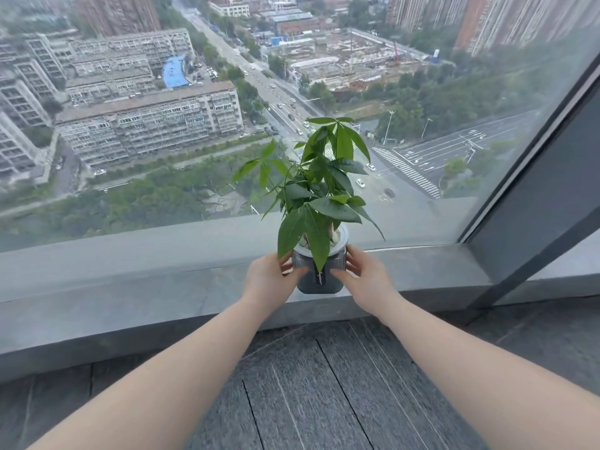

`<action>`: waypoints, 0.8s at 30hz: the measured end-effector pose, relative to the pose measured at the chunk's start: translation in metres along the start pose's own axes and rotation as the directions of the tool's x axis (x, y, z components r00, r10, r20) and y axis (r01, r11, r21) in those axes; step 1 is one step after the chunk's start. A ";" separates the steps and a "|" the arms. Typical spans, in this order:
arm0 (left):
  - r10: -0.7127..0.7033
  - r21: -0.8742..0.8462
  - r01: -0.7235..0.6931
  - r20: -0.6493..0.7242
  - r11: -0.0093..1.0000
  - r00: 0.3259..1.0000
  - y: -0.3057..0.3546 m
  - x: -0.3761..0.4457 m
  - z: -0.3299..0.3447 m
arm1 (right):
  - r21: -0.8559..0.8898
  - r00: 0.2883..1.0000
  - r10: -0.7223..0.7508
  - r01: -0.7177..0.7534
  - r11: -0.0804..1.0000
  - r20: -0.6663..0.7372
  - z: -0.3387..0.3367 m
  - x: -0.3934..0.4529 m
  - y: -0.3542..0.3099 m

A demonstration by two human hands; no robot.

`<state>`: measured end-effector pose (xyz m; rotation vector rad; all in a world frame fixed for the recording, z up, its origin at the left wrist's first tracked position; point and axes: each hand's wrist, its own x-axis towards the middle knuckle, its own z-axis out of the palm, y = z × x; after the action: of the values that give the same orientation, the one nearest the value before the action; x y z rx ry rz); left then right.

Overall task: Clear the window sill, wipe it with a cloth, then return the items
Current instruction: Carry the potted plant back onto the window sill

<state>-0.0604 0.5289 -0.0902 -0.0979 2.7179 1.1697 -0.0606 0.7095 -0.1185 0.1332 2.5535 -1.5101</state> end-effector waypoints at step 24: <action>0.095 0.098 -0.090 -0.040 0.991 0.995 -0.042 0.012 0.026 | -0.064 0.996 0.089 -0.090 0.994 -0.028 0.026 0.012 0.019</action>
<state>-0.0631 0.5191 -0.1405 0.0152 2.8409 1.0696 -0.0669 0.6954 -0.1495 0.2561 2.5754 -1.4005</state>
